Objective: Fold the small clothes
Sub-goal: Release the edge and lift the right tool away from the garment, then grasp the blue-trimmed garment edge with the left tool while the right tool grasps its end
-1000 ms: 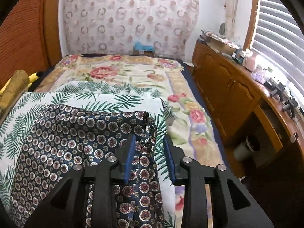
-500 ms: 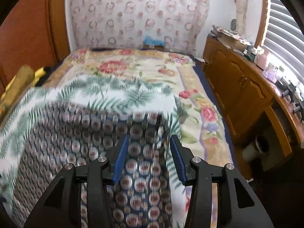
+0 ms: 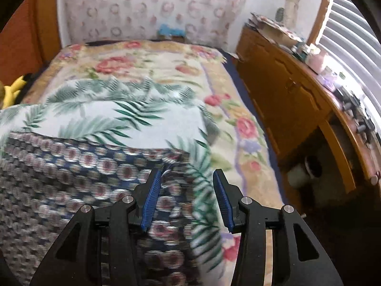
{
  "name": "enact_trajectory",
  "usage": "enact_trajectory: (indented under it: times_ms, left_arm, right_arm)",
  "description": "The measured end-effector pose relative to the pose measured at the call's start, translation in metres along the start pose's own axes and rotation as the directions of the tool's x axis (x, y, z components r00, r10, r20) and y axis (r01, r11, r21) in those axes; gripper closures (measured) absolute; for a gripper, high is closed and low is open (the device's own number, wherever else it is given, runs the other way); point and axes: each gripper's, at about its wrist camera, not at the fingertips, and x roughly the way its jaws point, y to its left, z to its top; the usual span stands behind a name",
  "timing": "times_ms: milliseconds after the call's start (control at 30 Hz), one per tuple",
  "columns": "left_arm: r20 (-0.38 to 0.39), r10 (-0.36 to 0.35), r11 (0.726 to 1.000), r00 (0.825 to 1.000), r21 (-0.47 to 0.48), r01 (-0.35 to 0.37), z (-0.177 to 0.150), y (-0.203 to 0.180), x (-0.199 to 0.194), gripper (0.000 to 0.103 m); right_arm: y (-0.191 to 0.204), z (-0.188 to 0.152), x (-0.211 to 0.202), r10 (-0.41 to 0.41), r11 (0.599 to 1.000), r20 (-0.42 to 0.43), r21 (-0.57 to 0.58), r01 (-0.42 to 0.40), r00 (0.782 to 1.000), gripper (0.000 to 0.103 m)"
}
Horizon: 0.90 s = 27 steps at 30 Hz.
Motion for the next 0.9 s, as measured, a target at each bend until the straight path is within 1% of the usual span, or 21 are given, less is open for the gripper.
enact_trajectory:
  times_ms: [67,133,233,367,500,567,633,700,833,900]
  left_arm:
    - [-0.001,0.0,1.0,1.0,-0.001,0.0,0.0,0.0,0.001,0.045]
    - [-0.006,0.002,1.0,1.0,0.0,-0.002,0.0,0.0,0.002,0.045]
    - [-0.013,0.004,1.0,1.0,0.006,-0.004,-0.001,-0.003,0.003,0.045]
    - [-0.027,0.005,1.0,1.0,0.007,-0.005,-0.003,-0.005,0.005,0.045]
    - [-0.039,0.004,1.0,0.999,0.023,-0.003,-0.005,-0.011,0.008,0.045]
    - [-0.049,-0.003,0.999,0.999,0.034,0.005,-0.007,-0.014,0.009,0.045]
    - [-0.056,-0.004,0.999,0.998,0.041,0.007,-0.009,-0.017,0.009,0.045]
    - [-0.063,-0.008,0.999,0.998,0.047,0.011,-0.011,-0.02,0.009,0.045]
    - [-0.075,-0.01,0.998,0.997,0.058,0.015,-0.017,-0.025,0.007,0.045]
    - [-0.082,-0.018,0.998,0.997,0.063,0.024,-0.02,-0.027,0.005,0.045]
  right_arm:
    - [-0.01,-0.005,-0.003,0.031,0.999,0.014,0.025,-0.031,0.999,0.057]
    - [-0.017,-0.008,-0.012,0.042,0.999,0.033,0.029,-0.043,0.999,0.057]
    - [-0.018,-0.014,-0.031,0.056,0.998,0.063,0.005,-0.056,0.996,0.057]
    - [-0.01,-0.034,-0.067,0.12,0.992,0.107,-0.043,-0.116,0.987,0.057]
    - [0.007,-0.068,-0.106,0.172,0.982,0.143,-0.107,-0.158,0.975,0.057]
    - [0.013,-0.088,-0.12,0.193,0.977,0.155,-0.123,-0.175,0.969,0.052]
    - [0.021,-0.109,-0.132,0.207,0.972,0.167,-0.145,-0.184,0.964,0.042]
    - [0.028,-0.131,-0.14,0.226,0.969,0.169,-0.144,-0.203,0.959,0.04]
    - [0.033,-0.163,-0.149,0.263,0.96,0.153,-0.134,-0.244,0.953,0.039]
    - [0.038,-0.176,-0.153,0.269,0.958,0.14,-0.143,-0.25,0.953,0.039]
